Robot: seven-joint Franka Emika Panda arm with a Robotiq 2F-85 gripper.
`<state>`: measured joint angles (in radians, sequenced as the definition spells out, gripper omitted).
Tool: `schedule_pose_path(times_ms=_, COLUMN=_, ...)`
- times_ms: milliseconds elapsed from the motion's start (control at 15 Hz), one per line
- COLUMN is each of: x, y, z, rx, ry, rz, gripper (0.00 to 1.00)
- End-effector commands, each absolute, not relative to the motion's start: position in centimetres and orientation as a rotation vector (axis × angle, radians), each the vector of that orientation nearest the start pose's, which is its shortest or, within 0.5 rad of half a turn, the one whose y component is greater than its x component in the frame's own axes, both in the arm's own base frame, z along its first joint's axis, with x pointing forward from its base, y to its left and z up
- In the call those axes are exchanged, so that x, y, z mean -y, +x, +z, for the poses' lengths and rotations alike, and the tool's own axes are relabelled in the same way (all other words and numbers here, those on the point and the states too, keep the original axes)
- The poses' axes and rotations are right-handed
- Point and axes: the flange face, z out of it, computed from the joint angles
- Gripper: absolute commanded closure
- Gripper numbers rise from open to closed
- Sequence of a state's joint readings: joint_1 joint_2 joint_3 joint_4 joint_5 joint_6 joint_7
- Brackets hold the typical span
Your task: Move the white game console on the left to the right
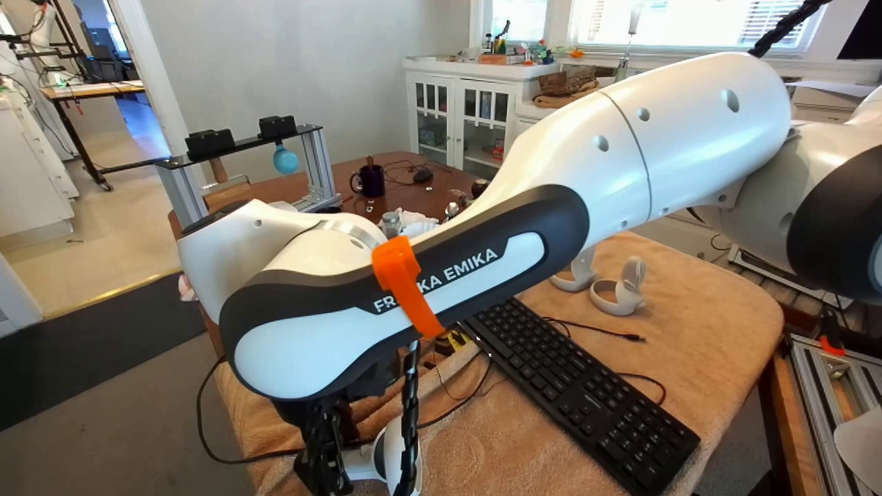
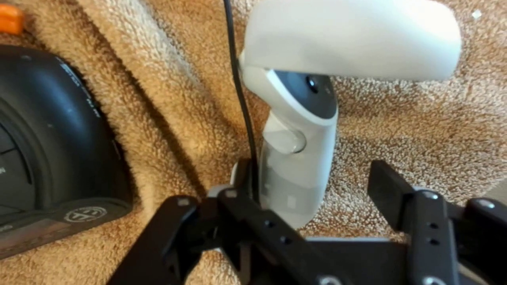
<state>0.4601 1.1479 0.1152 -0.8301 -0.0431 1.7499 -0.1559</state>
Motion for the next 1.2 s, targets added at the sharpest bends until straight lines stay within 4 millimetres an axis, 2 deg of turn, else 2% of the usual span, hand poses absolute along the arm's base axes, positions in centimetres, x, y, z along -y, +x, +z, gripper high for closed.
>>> schedule_pose_path(times_ms=0, x=-39.7, y=66.5, z=19.7, rx=1.055, ry=-2.915, rz=0.33, gripper=0.19)
schedule_pose_path(times_ms=133, x=-40.5, y=66.0, z=20.0, rx=1.079, ry=-2.897, rz=0.337, gripper=0.18)
schedule_pose_path(times_ms=400, x=-41.2, y=65.4, z=19.1, rx=1.097, ry=-2.902, rz=0.35, gripper=0.16)
schedule_pose_path(times_ms=733, x=-40.6, y=65.7, z=18.4, rx=1.089, ry=-2.925, rz=0.356, gripper=0.12)
schedule_pose_path(times_ms=1133, x=-39.4, y=66.0, z=16.9, rx=1.064, ry=-2.943, rz=0.386, gripper=0.11)
